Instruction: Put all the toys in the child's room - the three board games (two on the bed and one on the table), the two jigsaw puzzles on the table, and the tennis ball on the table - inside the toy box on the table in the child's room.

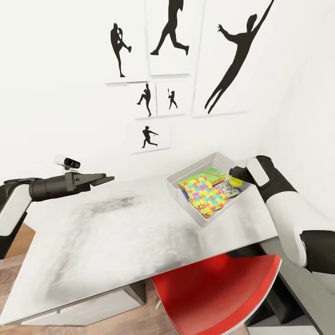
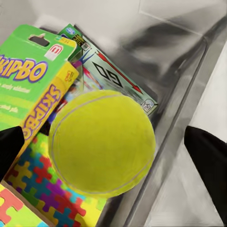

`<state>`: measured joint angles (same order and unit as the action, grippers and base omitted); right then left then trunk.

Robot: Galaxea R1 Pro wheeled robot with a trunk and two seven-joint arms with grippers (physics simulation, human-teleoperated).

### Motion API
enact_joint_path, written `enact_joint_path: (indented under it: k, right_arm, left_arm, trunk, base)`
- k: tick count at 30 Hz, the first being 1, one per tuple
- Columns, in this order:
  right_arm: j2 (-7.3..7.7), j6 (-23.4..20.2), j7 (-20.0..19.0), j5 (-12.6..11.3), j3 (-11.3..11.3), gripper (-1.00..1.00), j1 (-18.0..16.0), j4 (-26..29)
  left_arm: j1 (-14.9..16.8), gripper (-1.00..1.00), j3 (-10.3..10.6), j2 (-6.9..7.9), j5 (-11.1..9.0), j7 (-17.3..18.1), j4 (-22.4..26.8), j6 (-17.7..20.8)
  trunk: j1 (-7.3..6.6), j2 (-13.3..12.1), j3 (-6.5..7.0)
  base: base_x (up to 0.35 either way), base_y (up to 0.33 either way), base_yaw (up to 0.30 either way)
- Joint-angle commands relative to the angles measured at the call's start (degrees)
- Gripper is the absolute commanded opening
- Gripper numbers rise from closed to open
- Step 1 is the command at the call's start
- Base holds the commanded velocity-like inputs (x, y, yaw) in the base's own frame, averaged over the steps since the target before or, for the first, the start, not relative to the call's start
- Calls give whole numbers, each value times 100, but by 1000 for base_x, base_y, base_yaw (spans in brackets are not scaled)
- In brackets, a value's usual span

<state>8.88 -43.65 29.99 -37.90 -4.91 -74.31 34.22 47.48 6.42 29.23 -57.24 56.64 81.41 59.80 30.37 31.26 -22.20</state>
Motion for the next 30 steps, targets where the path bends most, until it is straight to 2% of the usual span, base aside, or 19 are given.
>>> enact_joint_path:
  k: [1, 17, 21, 23, 25, 26, 28, 30]
  right_arm:
    - [11, -12, 51, -60, -40, 100, -5, 6]
    - [42, -59, 52, -83, -29, 100, 20, 150]
    - [96, -260, 44, -151, -5, 100, 96, 807]
    - [121, -636, -41, -198, 43, 100, 199, 1361]
    - [156, -967, -188, -238, 150, 100, 324, 1842]
    - [187, -1172, -320, -266, 282, 100, 431, 2182]
    - [242, -1433, -554, -330, 591, 100, 609, 2689]
    - [319, -1623, -876, -512, 1089, 100, 900, 3275]
  left_arm:
    - [7, 100, 9, 4, -9, 14, -2, 20]
    - [7, 100, -15, 20, -13, 14, -2, 20]
    - [1, 100, -23, 25, -8, 14, -5, 20]
    - [-25, 100, -36, 39, -7, 18, -8, 20]
    - [-44, 100, -44, 57, -7, 20, -13, 20]
    - [-53, 100, -47, 70, -7, 21, -15, 20]
    - [-70, 100, -50, 108, -4, 22, -17, 20]
    - [-125, 100, -52, 181, 4, 25, -21, 20]
  trunk:
    - [2, 8, -9]
    - [2, 8, -9]
    - [2, 8, -9]
    - [2, 8, -9]
    - [2, 8, -9]
    - [2, 8, -9]
    - [2, 8, -9]
    - [2, 8, -6]
  base:
    - [0, 0, 0]
    - [0, 0, 0]
    - [0, 0, 0]
    - [0, 0, 0]
    - [0, 0, 0]
    - [0, 0, 0]
    - [0, 0, 0]
    - [0, 0, -13]
